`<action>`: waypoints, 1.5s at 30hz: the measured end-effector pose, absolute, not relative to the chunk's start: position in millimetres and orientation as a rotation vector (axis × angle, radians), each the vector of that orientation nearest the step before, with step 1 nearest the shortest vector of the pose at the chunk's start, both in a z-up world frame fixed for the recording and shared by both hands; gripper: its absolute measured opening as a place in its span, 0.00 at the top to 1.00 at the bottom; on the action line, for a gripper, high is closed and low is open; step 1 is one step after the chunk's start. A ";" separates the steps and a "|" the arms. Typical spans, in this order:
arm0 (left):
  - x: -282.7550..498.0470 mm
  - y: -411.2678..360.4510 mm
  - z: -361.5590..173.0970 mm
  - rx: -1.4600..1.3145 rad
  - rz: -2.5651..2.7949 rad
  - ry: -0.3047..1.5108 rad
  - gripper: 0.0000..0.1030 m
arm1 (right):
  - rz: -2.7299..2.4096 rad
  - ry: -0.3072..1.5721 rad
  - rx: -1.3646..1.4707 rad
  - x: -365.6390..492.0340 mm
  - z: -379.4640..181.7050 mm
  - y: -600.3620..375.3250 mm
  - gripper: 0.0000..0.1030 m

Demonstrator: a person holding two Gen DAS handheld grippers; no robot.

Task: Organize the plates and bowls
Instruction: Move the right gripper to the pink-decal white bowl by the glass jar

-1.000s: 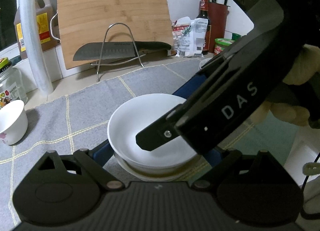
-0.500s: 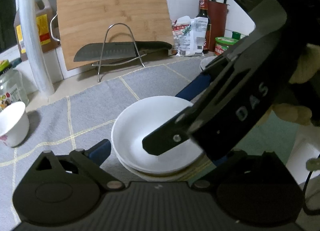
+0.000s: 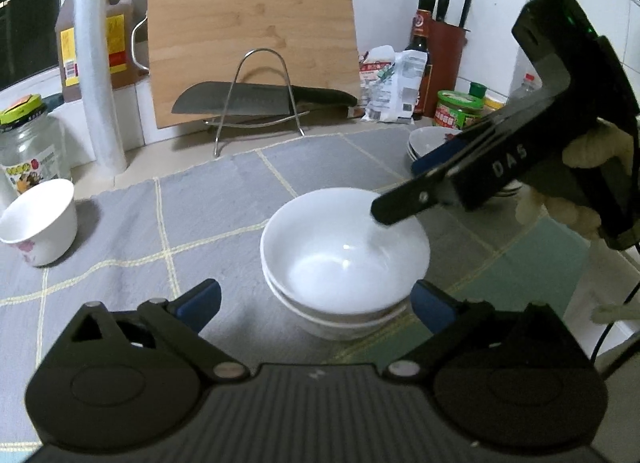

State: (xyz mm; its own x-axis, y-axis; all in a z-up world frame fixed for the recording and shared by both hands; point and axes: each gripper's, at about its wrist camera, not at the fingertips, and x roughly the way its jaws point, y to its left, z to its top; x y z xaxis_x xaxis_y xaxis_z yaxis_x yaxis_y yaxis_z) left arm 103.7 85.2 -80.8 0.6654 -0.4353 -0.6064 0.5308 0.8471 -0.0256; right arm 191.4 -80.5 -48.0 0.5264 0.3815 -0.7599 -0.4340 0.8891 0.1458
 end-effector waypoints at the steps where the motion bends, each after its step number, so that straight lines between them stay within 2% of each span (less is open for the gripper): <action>1: 103.1 85.5 -81.4 0.158 -0.550 0.646 0.02 | 0.480 0.889 -0.061 191.8 -48.9 -83.3 0.00; 26: 99.4 73.9 -77.0 0.160 -0.532 0.652 0.02 | 0.471 0.897 -0.023 195.0 -59.5 -104.1 0.00; 35: 93.1 106.1 -75.0 0.113 -0.480 0.641 0.02 | 0.461 0.828 -0.023 189.9 -42.3 -76.1 0.00; 45: 100.5 137.2 -71.3 0.029 -0.172 0.637 0.02 | 0.590 0.829 -0.094 208.1 -33.4 -46.3 0.00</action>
State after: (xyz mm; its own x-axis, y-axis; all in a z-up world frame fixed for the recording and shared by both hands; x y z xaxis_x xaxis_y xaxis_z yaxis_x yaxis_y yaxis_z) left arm 100.5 137.2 -71.3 0.7902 -0.1507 -0.5941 0.1685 0.9854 -0.0258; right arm 208.1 -46.3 -33.4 0.5261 0.4567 -0.7174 -0.5277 0.8368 0.1457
